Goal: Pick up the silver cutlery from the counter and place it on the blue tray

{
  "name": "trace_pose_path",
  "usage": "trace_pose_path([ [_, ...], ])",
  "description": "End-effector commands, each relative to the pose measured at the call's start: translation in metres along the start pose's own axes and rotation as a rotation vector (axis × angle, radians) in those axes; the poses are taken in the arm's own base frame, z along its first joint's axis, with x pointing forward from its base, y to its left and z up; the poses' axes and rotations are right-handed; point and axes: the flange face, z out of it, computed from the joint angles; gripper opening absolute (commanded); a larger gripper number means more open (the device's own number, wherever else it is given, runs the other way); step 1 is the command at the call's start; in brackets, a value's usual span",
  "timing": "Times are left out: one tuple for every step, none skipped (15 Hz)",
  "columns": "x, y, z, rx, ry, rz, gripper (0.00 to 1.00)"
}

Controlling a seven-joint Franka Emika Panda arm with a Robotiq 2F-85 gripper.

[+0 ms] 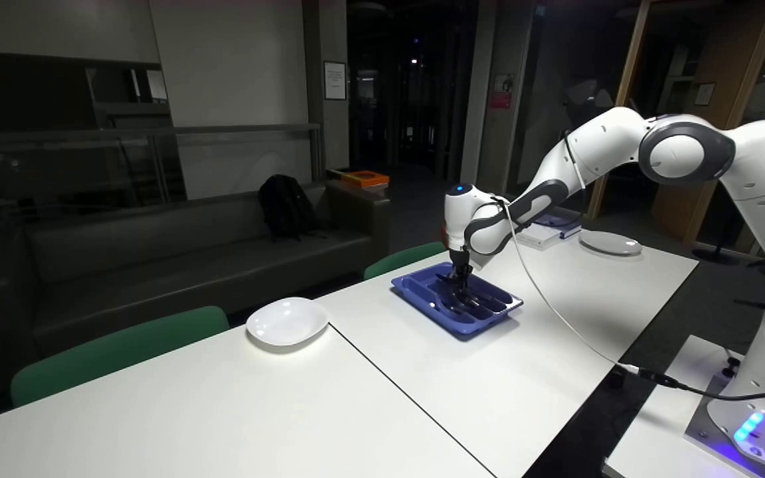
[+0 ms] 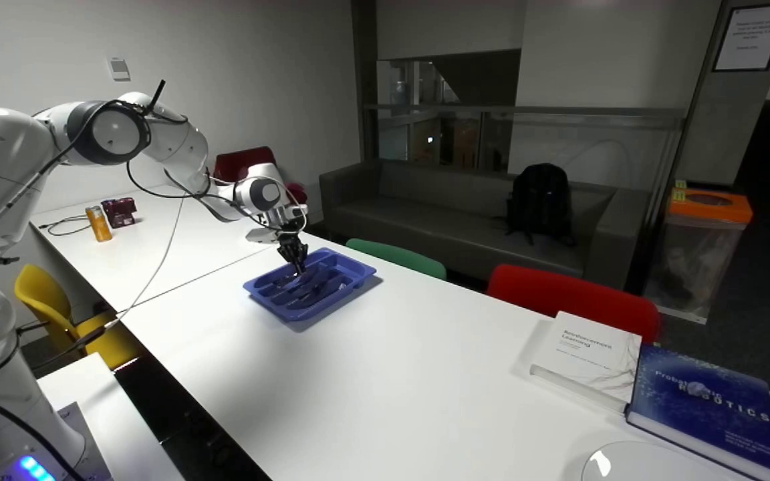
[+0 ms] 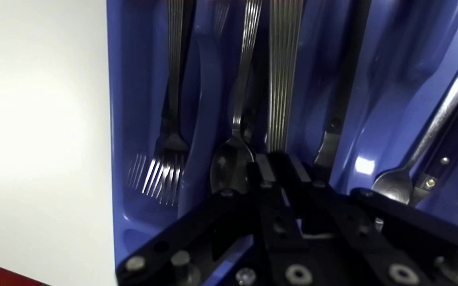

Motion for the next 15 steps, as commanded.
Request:
trace_pose_path([
  [0.002, 0.002, -0.020, -0.027, 0.001, 0.059, 0.03],
  [0.002, -0.001, -0.022, -0.022, 0.002, 0.069, 0.03],
  [0.001, -0.003, -0.022, -0.020, -0.002, 0.074, 0.03],
  [0.000, -0.005, -0.021, -0.017, -0.008, 0.077, 0.03],
  [-0.002, -0.006, -0.021, -0.021, -0.012, 0.081, 0.03],
  [-0.003, -0.008, -0.022, -0.023, -0.016, 0.085, 0.03],
  [-0.005, -0.009, -0.022, -0.024, -0.023, 0.089, 0.03],
  [-0.006, -0.010, -0.023, -0.024, -0.026, 0.096, 0.03],
  [-0.006, -0.011, -0.023, -0.025, -0.029, 0.102, 0.03],
  [-0.006, -0.013, -0.023, -0.024, -0.031, 0.107, 0.03],
  [-0.007, -0.014, -0.024, -0.023, -0.032, 0.111, 0.03],
  [-0.007, -0.016, -0.023, -0.021, -0.034, 0.110, 0.03],
  [-0.007, -0.017, -0.022, -0.018, -0.035, 0.111, 0.03],
  [-0.008, -0.018, -0.021, -0.015, -0.035, 0.109, 0.03],
  [-0.008, -0.018, -0.020, -0.013, -0.036, 0.107, 0.03],
])
